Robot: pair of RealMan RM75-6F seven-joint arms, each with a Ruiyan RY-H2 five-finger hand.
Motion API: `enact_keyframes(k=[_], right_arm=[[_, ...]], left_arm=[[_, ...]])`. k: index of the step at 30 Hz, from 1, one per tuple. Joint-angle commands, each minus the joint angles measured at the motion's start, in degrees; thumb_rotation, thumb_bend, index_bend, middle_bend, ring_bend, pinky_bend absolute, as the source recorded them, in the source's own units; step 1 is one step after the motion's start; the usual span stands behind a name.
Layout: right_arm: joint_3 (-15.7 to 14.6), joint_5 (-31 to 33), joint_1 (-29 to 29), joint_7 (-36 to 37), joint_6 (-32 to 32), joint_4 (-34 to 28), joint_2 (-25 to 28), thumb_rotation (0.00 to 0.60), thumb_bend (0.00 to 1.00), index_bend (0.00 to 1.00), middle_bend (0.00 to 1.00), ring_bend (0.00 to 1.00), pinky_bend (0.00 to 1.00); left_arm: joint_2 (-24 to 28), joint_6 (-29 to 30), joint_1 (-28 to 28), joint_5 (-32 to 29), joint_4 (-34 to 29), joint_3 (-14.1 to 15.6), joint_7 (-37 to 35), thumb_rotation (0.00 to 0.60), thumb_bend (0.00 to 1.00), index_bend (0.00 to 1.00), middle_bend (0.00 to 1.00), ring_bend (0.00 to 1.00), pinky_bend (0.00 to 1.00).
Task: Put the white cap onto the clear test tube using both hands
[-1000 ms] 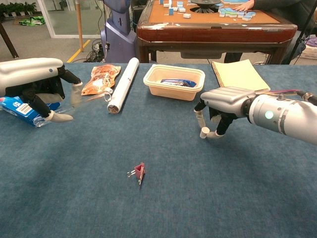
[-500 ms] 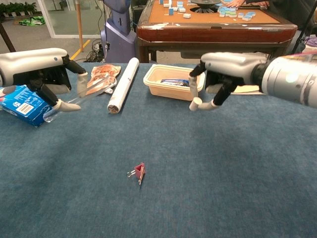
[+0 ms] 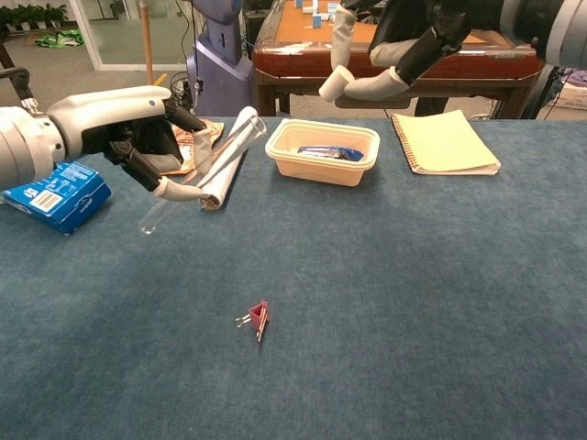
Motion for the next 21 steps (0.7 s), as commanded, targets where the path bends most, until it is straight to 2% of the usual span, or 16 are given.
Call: enact_keyframes(k=[1,21], right_arm=[[-0.05,-0.71,0.1,1.23,-0.39,-0.74,0.55,0.6,0.41,0.68,1.0,1.0,1.0],[-0.88,-0.03,1.82,1.18,-1.19,-0.27,-0.37,0.6,0.41,0.68,1.0,1.0,1.0]], left_arm=[[-0.76,-0.09,-0.56,-0.57,0.36,-0.34,0.12,0.6,0.22,0.63,1.0,1.0,1.0],[-2.09,0.57,-1.84,-2.21,0.46,-0.99,0.85,0.6,0.22,0.63,1.0,1.0,1.0]])
